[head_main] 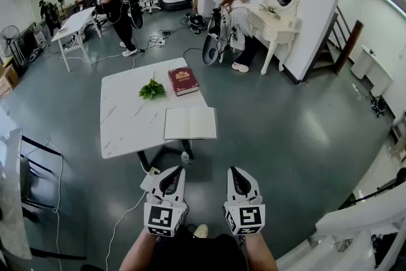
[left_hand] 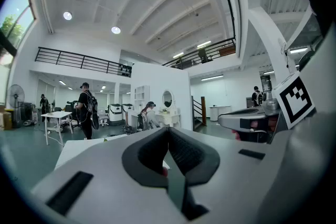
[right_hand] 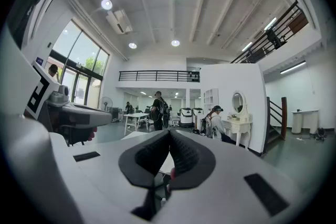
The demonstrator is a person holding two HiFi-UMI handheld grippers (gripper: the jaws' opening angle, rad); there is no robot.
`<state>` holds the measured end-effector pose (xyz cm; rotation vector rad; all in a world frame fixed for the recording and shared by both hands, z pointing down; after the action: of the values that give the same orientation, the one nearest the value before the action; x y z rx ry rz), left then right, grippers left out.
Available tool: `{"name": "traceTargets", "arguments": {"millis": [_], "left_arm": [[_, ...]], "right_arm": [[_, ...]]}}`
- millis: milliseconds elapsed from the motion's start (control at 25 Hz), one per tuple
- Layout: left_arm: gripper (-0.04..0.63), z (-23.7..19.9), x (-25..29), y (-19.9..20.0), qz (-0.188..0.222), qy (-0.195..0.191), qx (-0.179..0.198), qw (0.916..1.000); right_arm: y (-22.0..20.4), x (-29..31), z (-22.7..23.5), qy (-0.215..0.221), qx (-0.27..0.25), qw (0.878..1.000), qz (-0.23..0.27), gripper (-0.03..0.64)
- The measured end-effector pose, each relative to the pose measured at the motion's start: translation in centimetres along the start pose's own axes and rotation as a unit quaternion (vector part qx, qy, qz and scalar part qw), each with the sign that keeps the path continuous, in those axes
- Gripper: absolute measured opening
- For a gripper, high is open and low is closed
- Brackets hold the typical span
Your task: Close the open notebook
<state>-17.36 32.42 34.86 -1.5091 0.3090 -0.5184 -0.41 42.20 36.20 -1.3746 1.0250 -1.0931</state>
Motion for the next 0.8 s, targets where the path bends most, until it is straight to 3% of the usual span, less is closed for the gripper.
{"name": "traceTargets", "arguments": {"millis": [480,800], "left_arm": [[0.025,0.9,0.0,-0.1,-0.002,0.002,0.0,1.0],[0.025,0.3,2.9,0.2,-0.01,-0.002,0.001,1.0]], "right_arm": [[-0.2,-0.9,1.1,-0.007,0.011,1.0,-0.001,0.015],[-0.9,1.0,3.0,-0.02,0.02,1.0,-0.009,0.015]]}}
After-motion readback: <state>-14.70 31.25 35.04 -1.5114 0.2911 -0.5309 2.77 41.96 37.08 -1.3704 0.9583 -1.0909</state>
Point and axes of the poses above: the fingertips, and each gripper's own axes: x forward along the fingers, z to its right, y out of its top, the point moved 7 cm from there along -x, backward along the fingers, and after that the axes turned 3 degrees about -y, right-handed, at the moved point
